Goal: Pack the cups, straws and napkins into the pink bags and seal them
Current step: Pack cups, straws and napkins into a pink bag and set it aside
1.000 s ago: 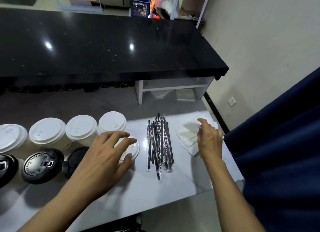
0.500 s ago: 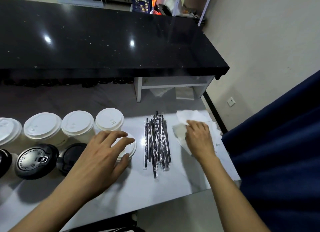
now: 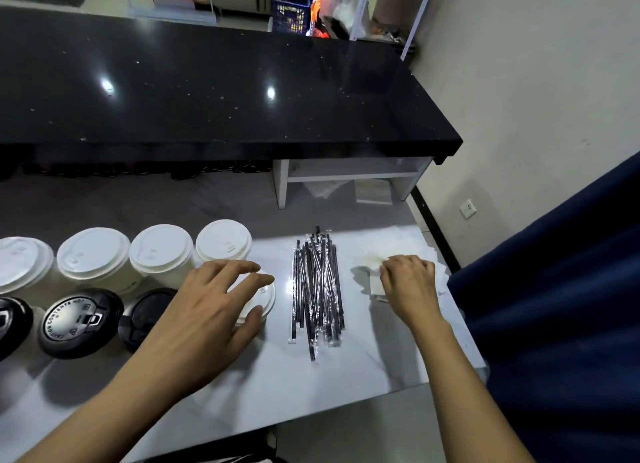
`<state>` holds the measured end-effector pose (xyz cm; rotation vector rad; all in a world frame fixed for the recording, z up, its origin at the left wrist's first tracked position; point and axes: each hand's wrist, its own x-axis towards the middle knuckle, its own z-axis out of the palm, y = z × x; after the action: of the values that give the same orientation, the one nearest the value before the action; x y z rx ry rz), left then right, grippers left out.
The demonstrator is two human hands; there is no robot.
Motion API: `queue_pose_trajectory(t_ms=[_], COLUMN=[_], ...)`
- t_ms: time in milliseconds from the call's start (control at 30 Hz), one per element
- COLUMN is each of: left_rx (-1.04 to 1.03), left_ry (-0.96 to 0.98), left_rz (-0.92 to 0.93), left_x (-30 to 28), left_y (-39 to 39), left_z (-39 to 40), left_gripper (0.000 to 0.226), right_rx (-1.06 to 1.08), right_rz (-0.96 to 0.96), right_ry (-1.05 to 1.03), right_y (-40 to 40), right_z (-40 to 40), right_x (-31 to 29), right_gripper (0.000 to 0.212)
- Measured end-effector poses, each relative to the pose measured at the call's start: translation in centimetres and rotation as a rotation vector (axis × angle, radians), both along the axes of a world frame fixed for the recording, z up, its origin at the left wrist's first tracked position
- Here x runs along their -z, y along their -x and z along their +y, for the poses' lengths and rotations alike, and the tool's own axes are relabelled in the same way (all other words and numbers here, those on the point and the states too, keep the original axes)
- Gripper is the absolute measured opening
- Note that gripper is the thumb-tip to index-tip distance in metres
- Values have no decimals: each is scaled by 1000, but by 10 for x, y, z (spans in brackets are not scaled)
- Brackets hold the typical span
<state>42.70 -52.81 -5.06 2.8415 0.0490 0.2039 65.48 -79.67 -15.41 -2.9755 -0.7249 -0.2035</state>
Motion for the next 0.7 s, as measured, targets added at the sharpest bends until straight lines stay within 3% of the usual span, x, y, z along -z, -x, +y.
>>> queue_pose_trajectory(t_ms=[133,233,467,567,700], left_rx=[8,3,-96,-167,-298], left_ry=[1,0,-12,-17,-47], left_rz=[-5,-8,-22,-44,-101], left_x=[-2,-4,-11,-18,-31], left_y=[0,3,24,41,72], left_z=[-1,-1,16,30,55], left_gripper=[40,40,39,40,39], right_rx=[21,3,-112,-190,-282], right_rz=[-204,-254,-91,78,214], right_ry=[-155,-278,-643,-798,-862], right_y=[-1,2,34,53,89], right_z=[5,13,61,96,153], right_x=[-21,-38,-84,-104,-130], right_gripper=[16,10,22,27,31])
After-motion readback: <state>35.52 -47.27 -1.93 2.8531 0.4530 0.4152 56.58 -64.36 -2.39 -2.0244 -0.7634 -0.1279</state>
